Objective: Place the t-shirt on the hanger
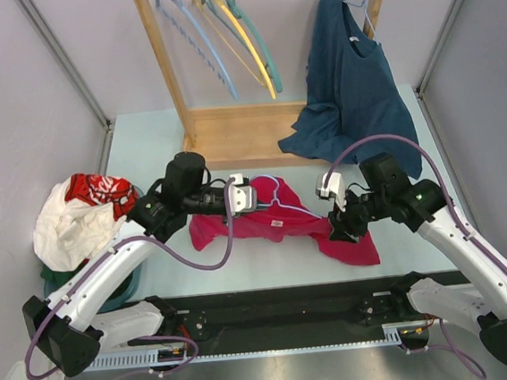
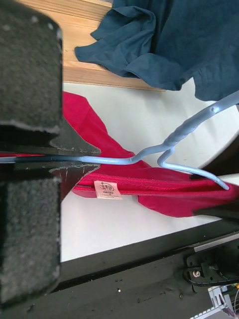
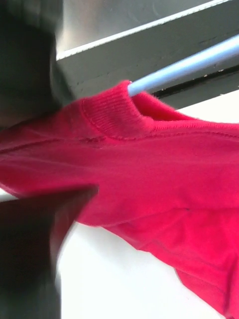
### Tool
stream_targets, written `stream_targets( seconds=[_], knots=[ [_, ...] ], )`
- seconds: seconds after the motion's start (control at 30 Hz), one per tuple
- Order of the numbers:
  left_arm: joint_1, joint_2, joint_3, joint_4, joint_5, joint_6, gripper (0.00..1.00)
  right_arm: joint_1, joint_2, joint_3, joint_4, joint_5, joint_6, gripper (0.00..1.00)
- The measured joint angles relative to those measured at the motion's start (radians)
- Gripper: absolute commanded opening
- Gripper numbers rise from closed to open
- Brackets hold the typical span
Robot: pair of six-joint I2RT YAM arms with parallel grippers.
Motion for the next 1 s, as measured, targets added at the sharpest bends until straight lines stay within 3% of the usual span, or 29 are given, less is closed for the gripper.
stream_targets(
  seconds=[0.03, 0.07, 0.17, 0.27, 0.3, 0.37, 0.43, 0.47, 0.7, 1.0],
  knots=[
    [0.003, 0.002, 0.002, 0.000, 0.002, -0.002, 0.00, 0.000, 0.000, -0.005, 0.001, 0.002, -0.007, 0.23],
    [0.005, 0.003, 0.002, -0.001, 0.003, -0.004, 0.00, 0.000, 0.000, -0.008, 0.000, 0.003, -0.009, 0.00],
    [0.011, 0.010, 0.002, 0.001, 0.001, -0.010, 0.02, 0.000, -0.001, -0.008, -0.001, -0.003, -0.025, 0.00],
    [0.018, 0.021, 0.003, 0.011, 0.000, -0.025, 0.36, 0.003, -0.008, -0.007, 0.000, -0.008, -0.018, 0.00],
    [0.018, 0.026, 0.004, 0.014, -0.003, -0.040, 0.57, 0.002, -0.012, -0.006, -0.002, -0.008, -0.010, 0.00],
    [0.025, 0.031, 0.008, 0.018, -0.003, -0.058, 0.77, -0.002, -0.026, -0.006, 0.000, -0.003, 0.019, 0.00],
    [0.039, 0.031, 0.013, 0.021, -0.003, -0.094, 0.87, -0.017, -0.046, -0.004, -0.006, 0.016, 0.050, 0.00],
    [0.048, 0.031, 0.013, 0.023, -0.002, -0.107, 0.98, -0.029, -0.053, -0.002, -0.010, 0.026, 0.060, 0.00],
    [0.159, 0.023, 0.014, 0.080, -0.006, -0.253, 1.00, -0.180, -0.025, 0.054, -0.053, 0.105, 0.099, 0.00],
    [0.194, -0.081, -0.019, 0.101, -0.010, -0.314, 1.00, -0.336, 0.126, 0.167, -0.107, 0.164, 0.136, 0.00]
  ],
)
